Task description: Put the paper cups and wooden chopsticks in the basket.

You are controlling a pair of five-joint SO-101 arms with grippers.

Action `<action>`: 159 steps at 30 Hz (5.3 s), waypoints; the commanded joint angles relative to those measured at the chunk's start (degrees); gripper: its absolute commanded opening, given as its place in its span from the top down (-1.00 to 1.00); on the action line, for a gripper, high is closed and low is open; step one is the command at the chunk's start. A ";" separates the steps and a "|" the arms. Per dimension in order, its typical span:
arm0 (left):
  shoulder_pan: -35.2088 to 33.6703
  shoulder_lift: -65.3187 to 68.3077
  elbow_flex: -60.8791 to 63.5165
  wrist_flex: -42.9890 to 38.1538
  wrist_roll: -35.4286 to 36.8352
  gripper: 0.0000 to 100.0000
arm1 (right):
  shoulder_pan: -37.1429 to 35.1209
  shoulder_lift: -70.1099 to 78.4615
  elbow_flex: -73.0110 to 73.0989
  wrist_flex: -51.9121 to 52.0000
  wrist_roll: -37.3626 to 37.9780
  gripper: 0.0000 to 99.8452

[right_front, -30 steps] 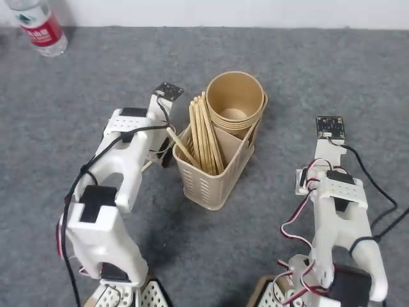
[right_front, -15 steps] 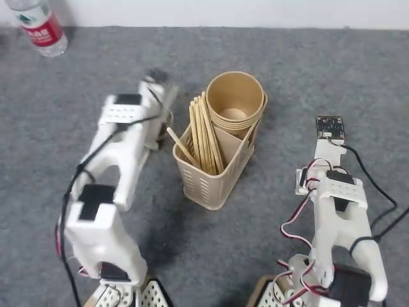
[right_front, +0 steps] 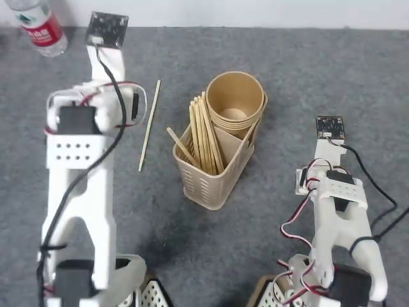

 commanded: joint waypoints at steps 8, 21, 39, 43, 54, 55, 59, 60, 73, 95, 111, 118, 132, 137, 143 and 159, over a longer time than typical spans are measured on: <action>2.46 16.44 12.97 -25.05 3.52 0.59 | -0.48 -1.80 0.00 -0.75 0.70 0.98; -2.11 63.03 -45.23 5.71 4.57 0.63 | -0.48 -1.80 0.00 -0.84 0.70 0.98; -1.14 96.18 -97.27 32.79 -7.91 0.98 | -0.48 -1.80 0.00 -0.84 0.70 0.98; -1.32 94.59 -97.63 32.88 -6.95 0.98 | -0.48 -1.80 0.00 -0.84 0.70 0.98; -2.64 72.79 -93.58 33.05 1.41 0.98 | -0.48 -1.80 0.00 -0.92 0.70 0.98; -2.64 70.24 -91.12 33.05 1.32 0.98 | -0.48 -1.80 0.00 -0.92 0.70 0.98; -2.29 58.20 -78.37 32.97 1.05 0.98 | -0.48 -1.80 0.00 -0.92 0.70 0.98; -2.11 54.86 -75.30 32.97 1.05 0.98 | -0.48 -1.80 0.00 -0.92 0.70 0.98; 7.30 13.98 -48.57 32.26 4.66 0.98 | -0.48 -1.80 0.00 -0.84 0.70 0.98; 26.20 -45.89 16.84 -18.11 28.04 0.98 | -0.48 -1.80 0.00 -0.66 0.70 0.98; 28.92 -54.42 50.95 -42.64 32.18 0.98 | -0.48 -1.80 0.00 -0.84 0.70 0.98; 26.46 -54.51 55.16 -39.30 32.53 0.70 | -0.48 -1.80 0.00 -0.84 0.70 0.98; 14.77 -54.51 37.49 -12.75 29.80 0.62 | -0.48 -1.80 0.00 -0.84 0.70 0.98; 14.51 -54.51 36.00 -10.90 25.41 0.62 | -0.48 -1.80 0.00 -0.84 0.70 0.98; 14.59 -54.33 35.56 -8.97 25.32 0.62 | -0.48 -1.80 0.00 -0.75 0.70 0.98; 14.59 -38.24 29.67 -3.60 25.58 0.57 | -0.48 -1.80 0.00 -0.75 0.70 0.98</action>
